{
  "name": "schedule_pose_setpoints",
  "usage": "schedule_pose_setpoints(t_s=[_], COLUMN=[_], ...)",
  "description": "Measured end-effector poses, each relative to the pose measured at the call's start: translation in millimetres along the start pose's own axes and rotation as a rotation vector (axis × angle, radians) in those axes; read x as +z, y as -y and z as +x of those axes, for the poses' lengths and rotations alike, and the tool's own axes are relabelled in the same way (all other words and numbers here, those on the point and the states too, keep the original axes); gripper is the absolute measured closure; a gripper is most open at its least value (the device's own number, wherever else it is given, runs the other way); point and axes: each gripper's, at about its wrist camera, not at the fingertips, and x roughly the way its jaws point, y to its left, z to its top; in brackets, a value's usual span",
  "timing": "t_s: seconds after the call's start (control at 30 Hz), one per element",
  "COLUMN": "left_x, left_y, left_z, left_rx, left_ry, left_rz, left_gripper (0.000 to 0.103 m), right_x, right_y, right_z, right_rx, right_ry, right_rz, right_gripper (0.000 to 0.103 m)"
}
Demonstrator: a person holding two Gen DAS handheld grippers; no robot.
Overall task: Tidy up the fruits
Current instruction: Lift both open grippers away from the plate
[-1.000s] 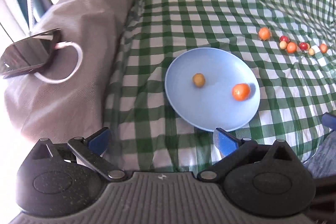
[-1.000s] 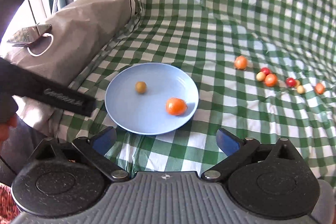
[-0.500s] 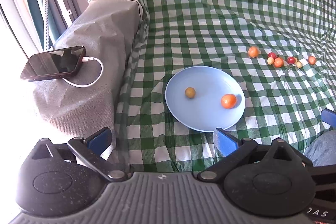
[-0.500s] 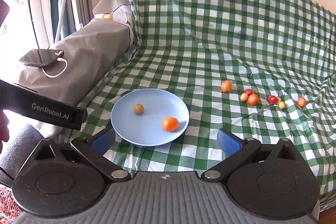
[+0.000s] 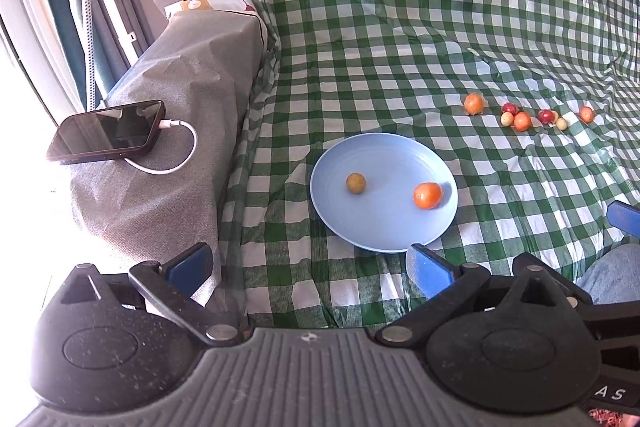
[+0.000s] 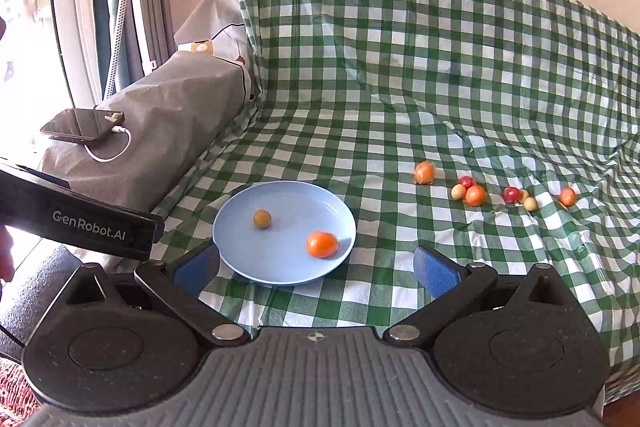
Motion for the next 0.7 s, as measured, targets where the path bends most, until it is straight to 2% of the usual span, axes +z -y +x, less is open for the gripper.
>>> schedule_pose_setpoints(t_s=[0.7], left_x=[11.6], left_y=[13.7], left_z=[32.9], left_rx=[0.004], left_ry=[-0.073], left_rz=[0.049], left_gripper=[0.0], right_x=[-5.5], right_y=[12.6], right_z=[23.4], right_rx=[-0.003], right_ry=[-0.06], right_rz=[0.075], right_gripper=[0.001])
